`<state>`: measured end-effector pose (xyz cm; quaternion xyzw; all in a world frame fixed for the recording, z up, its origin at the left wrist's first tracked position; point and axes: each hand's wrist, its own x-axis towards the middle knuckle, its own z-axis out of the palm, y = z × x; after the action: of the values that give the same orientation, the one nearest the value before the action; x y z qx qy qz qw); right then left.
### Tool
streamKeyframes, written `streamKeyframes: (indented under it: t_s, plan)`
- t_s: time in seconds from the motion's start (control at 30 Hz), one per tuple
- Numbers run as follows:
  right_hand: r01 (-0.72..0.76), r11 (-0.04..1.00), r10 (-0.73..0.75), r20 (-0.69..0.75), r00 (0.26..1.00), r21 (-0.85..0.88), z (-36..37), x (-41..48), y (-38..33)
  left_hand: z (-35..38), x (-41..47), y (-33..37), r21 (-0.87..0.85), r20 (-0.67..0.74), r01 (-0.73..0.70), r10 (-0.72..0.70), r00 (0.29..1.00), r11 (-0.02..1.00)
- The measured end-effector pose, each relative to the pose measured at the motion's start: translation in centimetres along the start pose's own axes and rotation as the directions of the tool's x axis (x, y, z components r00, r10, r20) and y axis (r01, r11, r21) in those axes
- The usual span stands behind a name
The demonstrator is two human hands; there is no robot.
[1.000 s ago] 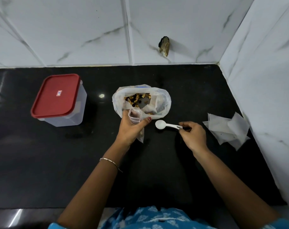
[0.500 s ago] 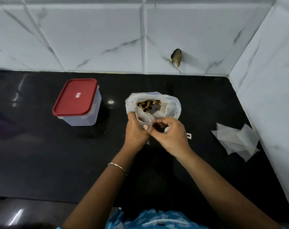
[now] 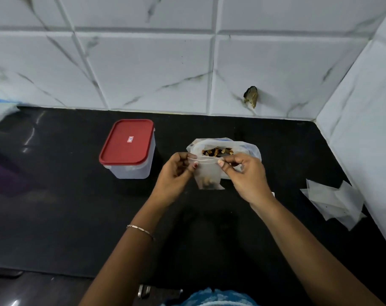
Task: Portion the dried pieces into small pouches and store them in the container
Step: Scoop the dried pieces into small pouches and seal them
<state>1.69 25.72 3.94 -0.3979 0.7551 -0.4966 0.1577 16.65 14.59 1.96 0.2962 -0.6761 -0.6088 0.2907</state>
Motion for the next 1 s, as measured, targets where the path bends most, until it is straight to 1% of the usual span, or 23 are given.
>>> streamKeyframes:
  t_s: [0.1, 0.2, 0.3, 0.4, 0.5, 0.6, 0.67, 0.83, 1.0]
  plan:
    - [-0.03, 0.999, 0.03, -0.003, 1.0, 0.027, 0.3, 0.0, -0.5, -1.2, 0.2, 0.0, 0.021, -0.006, -0.042, 0.042, 0.999, 0.999]
    - [-0.037, 0.998, 0.039, -0.026, 0.999, 0.053, 0.7, -0.2, -0.9, -1.8, 0.4, 0.1, 0.062, -0.003, -0.019, 0.019, 1.0, 0.998]
    - [-0.04, 0.998, 0.044, -0.09, 0.995, 0.044, 0.9, -0.4, -0.8, -2.1, 0.6, -0.2, 0.114, -0.011, -0.003, 0.005, 1.0, 0.994]
    - [-0.014, 0.995, -0.002, -0.15, 0.989, -0.103, 1.0, -0.4, -0.5, -2.2, 0.8, -0.2, 0.183, -0.022, -0.007, 0.011, 1.0, 0.983]
    - [0.021, 0.966, -0.061, -0.149, 0.987, -0.257, 1.1, -0.5, -0.6, -2.4, 1.1, -0.1, 0.257, -0.022, -0.034, 0.041, 0.999, 0.966]
    - [0.04, 0.94, -0.093, -0.144, 0.985, -0.339, 1.3, -0.6, -0.6, -2.2, 1.3, -0.2, 0.321, -0.035, -0.054, 0.069, 0.997, 0.946]
    - [0.022, 0.941, -0.076, -0.148, 0.986, -0.336, 1.4, -0.5, -0.6, -2.2, 1.3, -0.1, 0.342, -0.039, -0.066, 0.084, 0.996, 0.937]
    - [-0.025, 0.978, -0.004, -0.14, 0.99, -0.206, 1.5, -0.5, 0.0, -2.0, 1.6, 0.5, 0.38, -0.022, -0.088, 0.104, 0.994, 0.921]
    - [-0.038, 0.982, 0.019, -0.102, 0.995, -0.185, 1.6, -0.8, 0.6, -1.8, 1.4, 1.0, 0.379, -0.001, -0.095, 0.102, 0.995, 0.92]
